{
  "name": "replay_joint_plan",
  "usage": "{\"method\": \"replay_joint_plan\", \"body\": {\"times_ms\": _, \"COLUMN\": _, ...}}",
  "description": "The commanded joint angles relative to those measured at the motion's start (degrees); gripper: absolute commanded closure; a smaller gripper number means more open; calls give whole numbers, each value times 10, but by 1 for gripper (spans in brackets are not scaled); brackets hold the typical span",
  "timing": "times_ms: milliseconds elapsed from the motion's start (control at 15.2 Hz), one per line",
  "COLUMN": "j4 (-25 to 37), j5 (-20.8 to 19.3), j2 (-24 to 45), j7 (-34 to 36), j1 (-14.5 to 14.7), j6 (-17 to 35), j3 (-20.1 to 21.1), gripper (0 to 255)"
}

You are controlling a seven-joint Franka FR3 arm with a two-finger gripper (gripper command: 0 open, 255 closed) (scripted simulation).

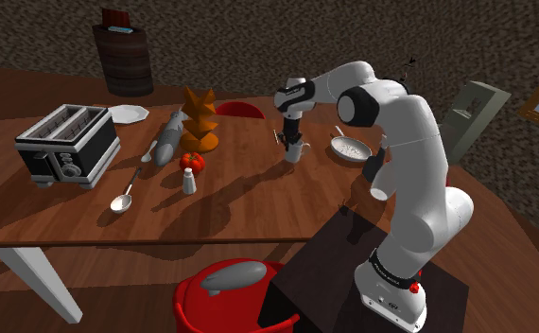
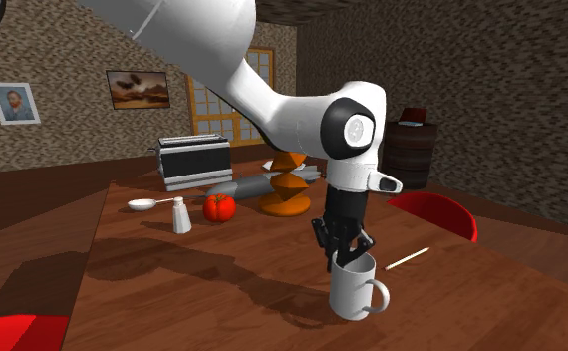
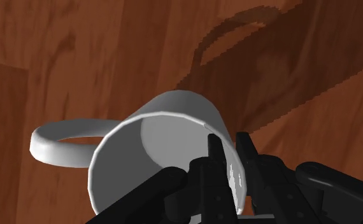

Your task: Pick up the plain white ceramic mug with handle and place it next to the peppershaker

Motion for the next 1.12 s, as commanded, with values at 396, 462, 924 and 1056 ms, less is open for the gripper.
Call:
{"method": "replay_joint_plan", "body": {"times_ms": 396, "j4": 13, "j5": -6, "j2": -29, "j7": 3, "j1": 2, "j6": -42, "j3": -4, "gripper": 255}}
{"method": "replay_joint_plan", "body": {"times_ms": 462, "j4": 16, "j5": -6, "j2": -33, "j7": 3, "j1": 2, "j6": -48, "j3": -4, "gripper": 255}}
{"method": "replay_joint_plan", "body": {"times_ms": 924, "j4": 36, "j5": -11, "j2": -54, "j7": 5, "j1": 3, "j6": -89, "j3": -7, "gripper": 255}}
{"method": "replay_joint_plan", "body": {"times_ms": 1056, "j4": 44, "j5": -12, "j2": -59, "j7": 5, "j1": 3, "j6": -101, "j3": -8, "gripper": 255}}
